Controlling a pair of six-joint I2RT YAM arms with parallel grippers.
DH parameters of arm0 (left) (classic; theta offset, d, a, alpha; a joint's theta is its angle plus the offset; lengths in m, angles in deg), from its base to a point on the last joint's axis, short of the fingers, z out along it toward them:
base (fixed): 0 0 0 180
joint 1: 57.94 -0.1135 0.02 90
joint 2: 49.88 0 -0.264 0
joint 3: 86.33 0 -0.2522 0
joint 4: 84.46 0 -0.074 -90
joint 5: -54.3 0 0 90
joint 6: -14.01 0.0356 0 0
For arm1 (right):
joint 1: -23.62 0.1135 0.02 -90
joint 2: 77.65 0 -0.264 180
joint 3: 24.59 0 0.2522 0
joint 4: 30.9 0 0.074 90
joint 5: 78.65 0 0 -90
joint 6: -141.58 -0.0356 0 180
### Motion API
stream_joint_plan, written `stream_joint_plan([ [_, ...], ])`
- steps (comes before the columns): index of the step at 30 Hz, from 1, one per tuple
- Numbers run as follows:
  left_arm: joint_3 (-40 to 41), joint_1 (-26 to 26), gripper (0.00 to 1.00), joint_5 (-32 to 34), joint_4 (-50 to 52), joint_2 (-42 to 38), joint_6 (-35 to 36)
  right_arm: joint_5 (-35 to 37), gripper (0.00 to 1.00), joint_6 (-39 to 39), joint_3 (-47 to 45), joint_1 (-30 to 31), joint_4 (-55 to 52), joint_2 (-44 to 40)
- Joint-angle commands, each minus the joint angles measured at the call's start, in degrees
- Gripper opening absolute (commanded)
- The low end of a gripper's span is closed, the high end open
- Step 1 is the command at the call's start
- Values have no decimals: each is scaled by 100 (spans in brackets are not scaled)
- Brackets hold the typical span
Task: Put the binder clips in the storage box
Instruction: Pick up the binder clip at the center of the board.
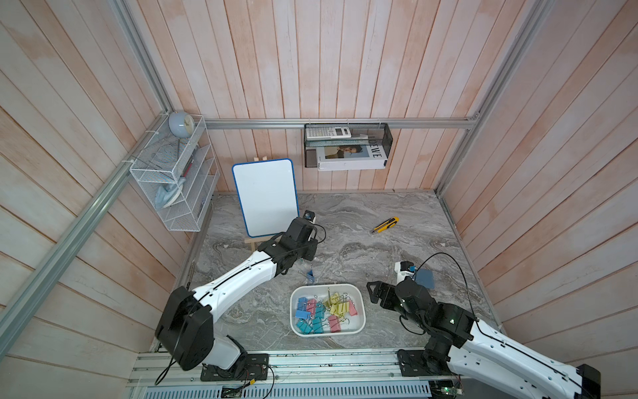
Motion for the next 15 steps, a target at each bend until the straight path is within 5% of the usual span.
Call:
stream_joint_plan([
  [1, 442, 410, 0, -296, -619, -857, -482, -529, 98, -200, -273, -596, 718, -6],
  [5, 1176, 1409, 0, 115, -1367, -1634, -807, -1157, 98, -401, -504, -1359, 1193, 127],
  [9, 2285, 2482, 0, 585, -2806, -2017, -1054, -1234, 98, -359, -549, -1449, 1290, 183],
  [15, 3030, 2637, 0, 273, -3515, -1565, -1382, -1353, 98, -390, -636, -1452, 1323, 172],
])
